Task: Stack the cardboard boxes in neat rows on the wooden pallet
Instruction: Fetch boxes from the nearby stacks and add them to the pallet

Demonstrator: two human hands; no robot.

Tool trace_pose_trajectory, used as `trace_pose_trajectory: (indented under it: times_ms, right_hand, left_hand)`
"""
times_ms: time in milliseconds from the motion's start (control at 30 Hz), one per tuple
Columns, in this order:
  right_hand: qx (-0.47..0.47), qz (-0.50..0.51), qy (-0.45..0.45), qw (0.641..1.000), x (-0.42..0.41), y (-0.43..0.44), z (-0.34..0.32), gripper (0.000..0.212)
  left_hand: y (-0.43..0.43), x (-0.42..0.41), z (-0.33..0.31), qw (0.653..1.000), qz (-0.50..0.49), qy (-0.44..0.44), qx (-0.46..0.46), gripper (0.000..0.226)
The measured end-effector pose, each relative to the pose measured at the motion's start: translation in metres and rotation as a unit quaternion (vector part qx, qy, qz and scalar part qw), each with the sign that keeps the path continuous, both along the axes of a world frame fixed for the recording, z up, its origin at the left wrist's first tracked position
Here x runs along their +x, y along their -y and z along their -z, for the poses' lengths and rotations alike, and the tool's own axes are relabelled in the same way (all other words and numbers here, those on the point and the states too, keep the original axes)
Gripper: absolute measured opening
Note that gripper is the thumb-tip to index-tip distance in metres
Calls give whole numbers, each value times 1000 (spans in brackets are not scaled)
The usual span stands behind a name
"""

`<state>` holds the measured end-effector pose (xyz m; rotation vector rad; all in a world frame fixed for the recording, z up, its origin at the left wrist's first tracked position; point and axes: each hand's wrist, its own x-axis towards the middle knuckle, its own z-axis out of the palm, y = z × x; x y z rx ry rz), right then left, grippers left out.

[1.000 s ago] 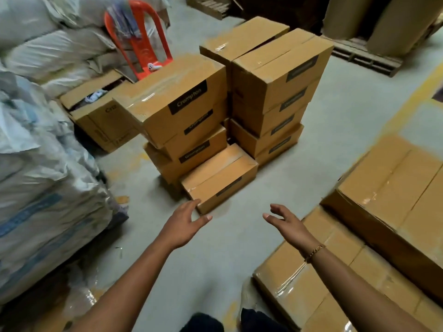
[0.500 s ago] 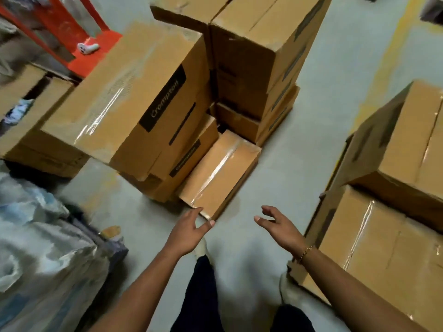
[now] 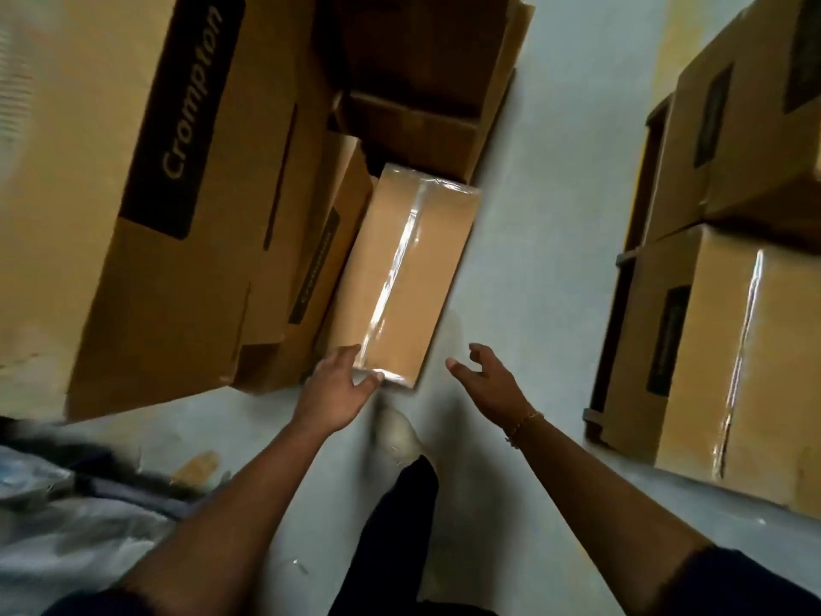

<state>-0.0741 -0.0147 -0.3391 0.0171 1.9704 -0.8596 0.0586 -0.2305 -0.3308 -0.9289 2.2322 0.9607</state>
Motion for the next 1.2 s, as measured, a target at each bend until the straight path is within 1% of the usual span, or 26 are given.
trace_pose_trajectory:
  times_ms: [100,200,367,467,500,567,600,633,667,700,800,967,1067,1100,1167,1200]
  right_hand:
    - [4,9,-7,1000,13,5,42,77]
    - [12,35,-24,999,21,10,98,78]
    - [8,71,-45,996,35,30,205,80]
    - [-1,87,-53,995,45,44,262,81]
    - [-8,96,-51,994,49,49,277,78]
    - [-30,112,-50,992,58,57,303,75]
    - [-38,120,-54,991,62,60,315,82]
    - [-41,128,-58,989,66,61,326,92]
    - [-45,132,-60,988,68,62,337,101]
    - [-47,135,-59,988,68,62,345,103]
    - [-46,140,-68,987,67,59,366,93]
    - [-81,133,-75,985,59,52,382,92]
    - [-81,147,-97,981,54,41,383,102]
    - [-75,158,-107,979,51,34,383,98]
    - [-72,163,-120,977,42,18,383,78]
    - [-72,157,-124,977,37,8,384,71]
  left_hand:
    - [15,3,42,999,39,-2,-20,72]
    - [34,0,98,997,63,-11,-45,72]
    - [59,1,202,994,65,-41,-79,71]
    - [66,10,255,993,62,-46,-91,77]
    - [68,14,270,992,72,-45,-95,85]
    - [73,24,296,985,133,-34,-108,116]
    - [75,28,307,975,182,-27,-126,131]
    - [76,32,318,961,229,-29,-151,139]
    - [78,34,328,949,259,-39,-178,141]
    - [80,36,337,939,270,-58,-204,141]
    - [83,35,355,927,262,-100,-248,137]
    - [80,40,368,915,286,-95,-268,134]
    - [54,39,368,899,310,-79,-299,129]
    - [40,39,368,898,308,-78,-306,127]
    - [12,39,370,901,289,-92,-310,126]
    - [1,39,370,904,283,-92,-306,126]
